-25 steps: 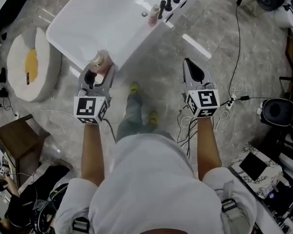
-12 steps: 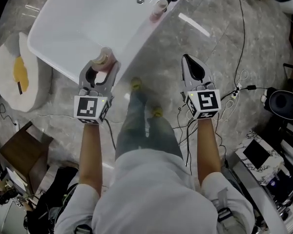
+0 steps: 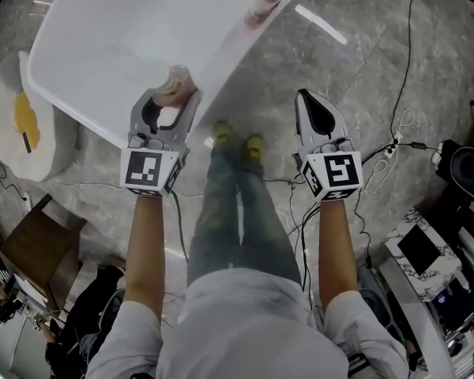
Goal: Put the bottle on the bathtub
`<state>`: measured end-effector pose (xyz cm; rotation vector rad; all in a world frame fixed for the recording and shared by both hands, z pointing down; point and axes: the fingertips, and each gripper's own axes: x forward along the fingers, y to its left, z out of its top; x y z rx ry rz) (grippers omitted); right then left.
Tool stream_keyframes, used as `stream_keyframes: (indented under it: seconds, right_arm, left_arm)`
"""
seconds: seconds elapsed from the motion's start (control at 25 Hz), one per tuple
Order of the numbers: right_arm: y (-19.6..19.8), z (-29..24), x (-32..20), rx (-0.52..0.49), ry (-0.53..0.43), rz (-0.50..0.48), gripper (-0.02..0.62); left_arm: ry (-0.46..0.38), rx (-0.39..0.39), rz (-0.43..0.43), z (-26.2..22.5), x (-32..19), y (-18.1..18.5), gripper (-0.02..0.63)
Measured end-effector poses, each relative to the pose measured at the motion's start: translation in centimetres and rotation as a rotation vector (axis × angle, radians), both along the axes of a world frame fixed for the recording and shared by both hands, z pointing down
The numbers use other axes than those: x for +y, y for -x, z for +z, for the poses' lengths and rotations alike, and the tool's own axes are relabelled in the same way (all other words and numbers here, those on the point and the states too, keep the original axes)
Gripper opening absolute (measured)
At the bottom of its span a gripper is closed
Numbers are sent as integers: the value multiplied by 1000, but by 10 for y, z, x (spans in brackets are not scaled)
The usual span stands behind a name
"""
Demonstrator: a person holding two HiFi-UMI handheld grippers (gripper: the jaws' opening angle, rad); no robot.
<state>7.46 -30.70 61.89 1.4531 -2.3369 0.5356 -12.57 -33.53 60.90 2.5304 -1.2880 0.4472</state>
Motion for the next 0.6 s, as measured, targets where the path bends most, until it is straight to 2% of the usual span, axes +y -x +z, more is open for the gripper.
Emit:
stream_keyframes:
  seconds: [0.6]
  right_arm:
    - [-22, 74, -21, -48, 62, 35, 3]
  left_arm:
    - [21, -37, 17, 74, -32, -27, 219]
